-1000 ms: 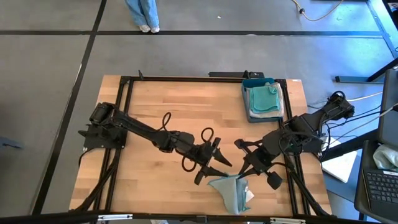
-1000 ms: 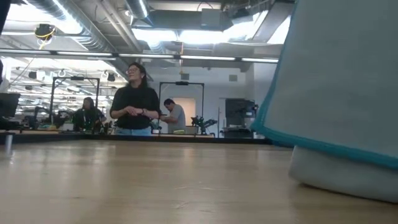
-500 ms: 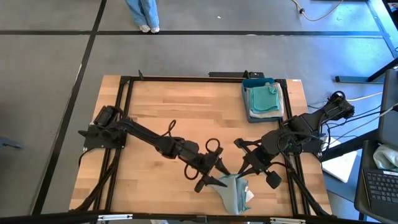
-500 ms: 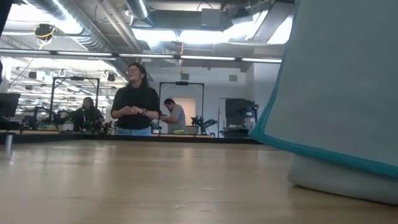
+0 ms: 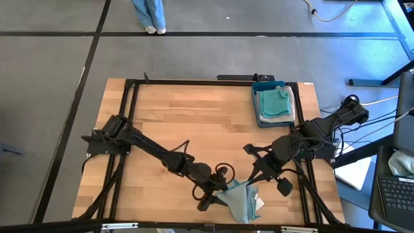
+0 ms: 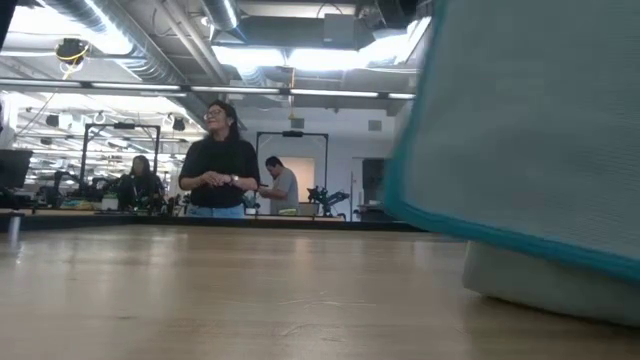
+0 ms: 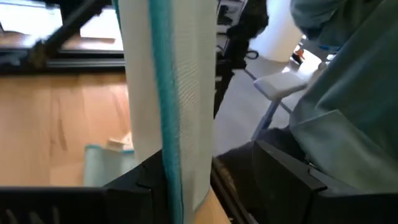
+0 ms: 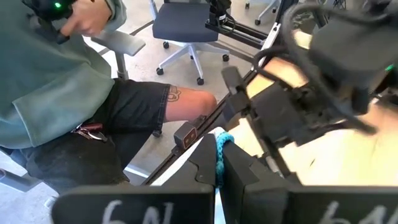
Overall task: Fold microfiber towels
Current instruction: Fold the light blue microfiber cloth
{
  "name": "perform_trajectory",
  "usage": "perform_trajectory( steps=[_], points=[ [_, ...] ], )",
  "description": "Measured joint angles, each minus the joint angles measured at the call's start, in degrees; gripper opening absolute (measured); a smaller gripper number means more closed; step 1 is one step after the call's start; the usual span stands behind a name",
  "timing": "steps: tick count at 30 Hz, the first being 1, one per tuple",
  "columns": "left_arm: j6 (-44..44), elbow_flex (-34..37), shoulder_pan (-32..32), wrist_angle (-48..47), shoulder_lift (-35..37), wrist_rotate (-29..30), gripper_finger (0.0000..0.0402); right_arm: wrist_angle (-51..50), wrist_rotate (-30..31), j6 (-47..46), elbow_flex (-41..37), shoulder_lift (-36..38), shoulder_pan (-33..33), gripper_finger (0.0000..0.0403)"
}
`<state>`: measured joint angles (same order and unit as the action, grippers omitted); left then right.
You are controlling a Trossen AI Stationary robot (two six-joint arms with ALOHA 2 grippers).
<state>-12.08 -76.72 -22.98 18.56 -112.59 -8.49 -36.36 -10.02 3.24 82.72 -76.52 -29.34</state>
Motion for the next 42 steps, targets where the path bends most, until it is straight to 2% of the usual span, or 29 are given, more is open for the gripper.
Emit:
perform_trajectory(
  steps=[17, 23, 28, 32, 37, 42],
  points=[
    [-6.42, -0.01, -3.65, -11.39, -3.17, -0.65, 0.0185, -1.48, 1.01, -0.13, 0.0, 0.01, -0.02, 0.0005],
    [-7.38, -0.01, -4.41, -15.85, -3.17, 4.19, 0.0184, -1.42, 1.01, -0.03, 0.0, 0.01, -0.02, 0.0005],
    [-7.12, 0.01, -4.5, -15.62, -3.17, 8.07, 0.0179, -1.4, 1.01, -0.01, 0.0, 0.01, -0.02, 0.0005],
    [-5.79, 0.01, -4.73, -15.62, -3.17, 10.07, 0.0138, -1.48, 1.01, -0.09, 0.0, 0.01, -0.02, 0.0005],
    [-5.37, 0.01, -5.23, -15.6, -3.17, 11.12, 0.0024, -1.62, 1.01, -0.12, 0.0, 0.01, -0.02, 0.0005],
    [-5.54, 0.01, -7.4, -15.78, -2.88, 14.49, 0.0002, -1.79, 1.01, -0.22, 0.0, 0.01, -0.02, 0.0005]
  ],
)
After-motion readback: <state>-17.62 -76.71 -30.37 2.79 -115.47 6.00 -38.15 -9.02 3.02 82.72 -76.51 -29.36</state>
